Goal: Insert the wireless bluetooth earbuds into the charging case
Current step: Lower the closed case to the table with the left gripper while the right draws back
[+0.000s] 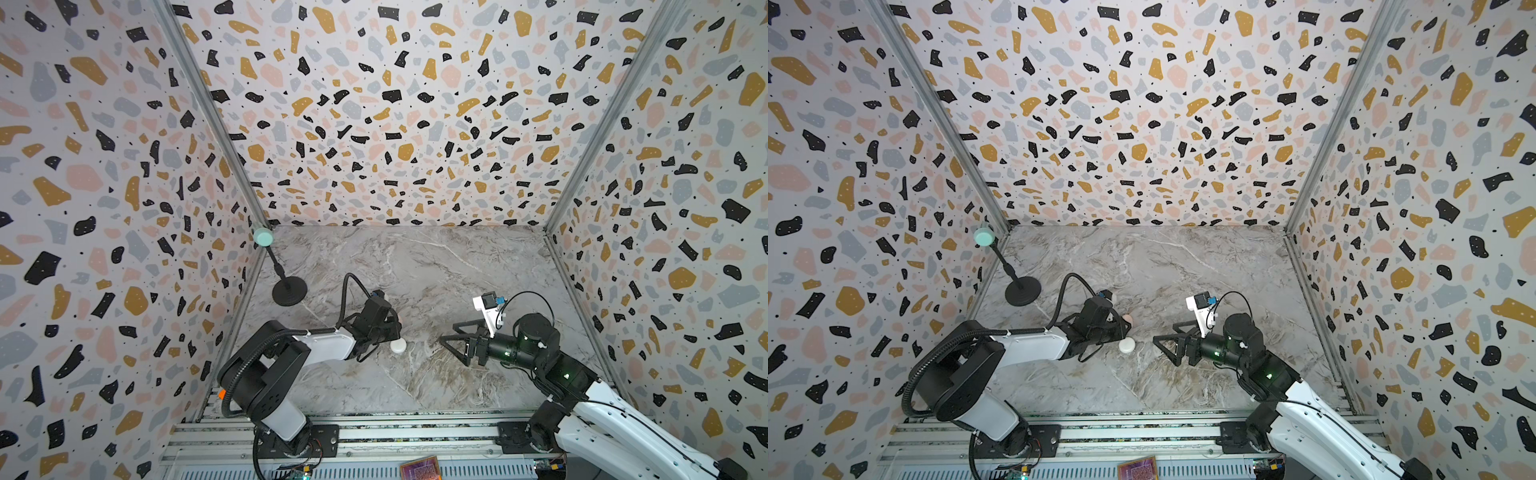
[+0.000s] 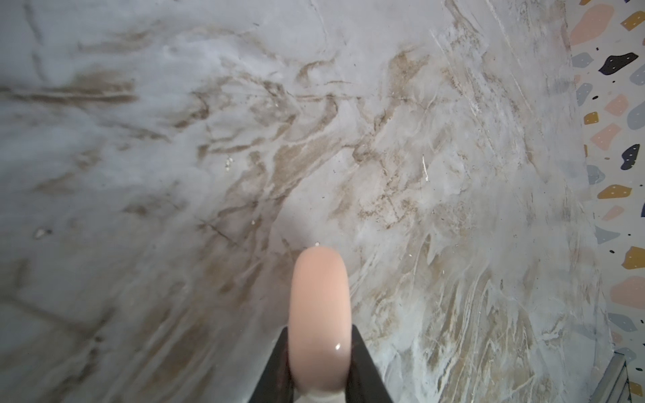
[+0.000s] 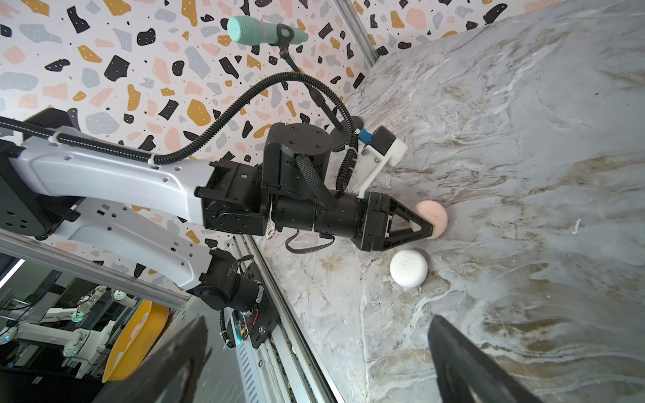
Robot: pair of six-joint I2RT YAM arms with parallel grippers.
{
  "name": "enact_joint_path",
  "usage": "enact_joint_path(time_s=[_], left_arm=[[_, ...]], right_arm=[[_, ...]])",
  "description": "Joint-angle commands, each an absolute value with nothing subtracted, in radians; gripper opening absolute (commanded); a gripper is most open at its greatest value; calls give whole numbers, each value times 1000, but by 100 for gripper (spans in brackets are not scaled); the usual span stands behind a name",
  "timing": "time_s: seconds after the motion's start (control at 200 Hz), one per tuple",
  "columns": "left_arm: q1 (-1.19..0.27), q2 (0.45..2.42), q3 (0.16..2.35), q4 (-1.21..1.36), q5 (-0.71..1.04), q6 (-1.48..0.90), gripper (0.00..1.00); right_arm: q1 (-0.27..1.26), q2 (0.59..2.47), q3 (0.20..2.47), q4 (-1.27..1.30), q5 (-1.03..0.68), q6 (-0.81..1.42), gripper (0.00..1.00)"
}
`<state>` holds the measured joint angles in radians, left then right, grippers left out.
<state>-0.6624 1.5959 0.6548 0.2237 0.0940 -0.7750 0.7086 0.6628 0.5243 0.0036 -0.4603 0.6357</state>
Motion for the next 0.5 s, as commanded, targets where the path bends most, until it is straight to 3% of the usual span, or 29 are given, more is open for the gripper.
enact_joint_path(time_s=[0.0, 0.19, 0.496], left_arm=[[-657, 1605, 674, 215, 72, -778, 0], [-654, 1618, 676, 219, 77, -778, 0], [-652, 1626, 682, 201, 79, -764, 10]], right_arm=[[706, 649, 523, 32, -473, 640, 99], [706, 648, 522, 37, -477, 643, 99], [706, 645, 515, 42, -480, 649, 99]])
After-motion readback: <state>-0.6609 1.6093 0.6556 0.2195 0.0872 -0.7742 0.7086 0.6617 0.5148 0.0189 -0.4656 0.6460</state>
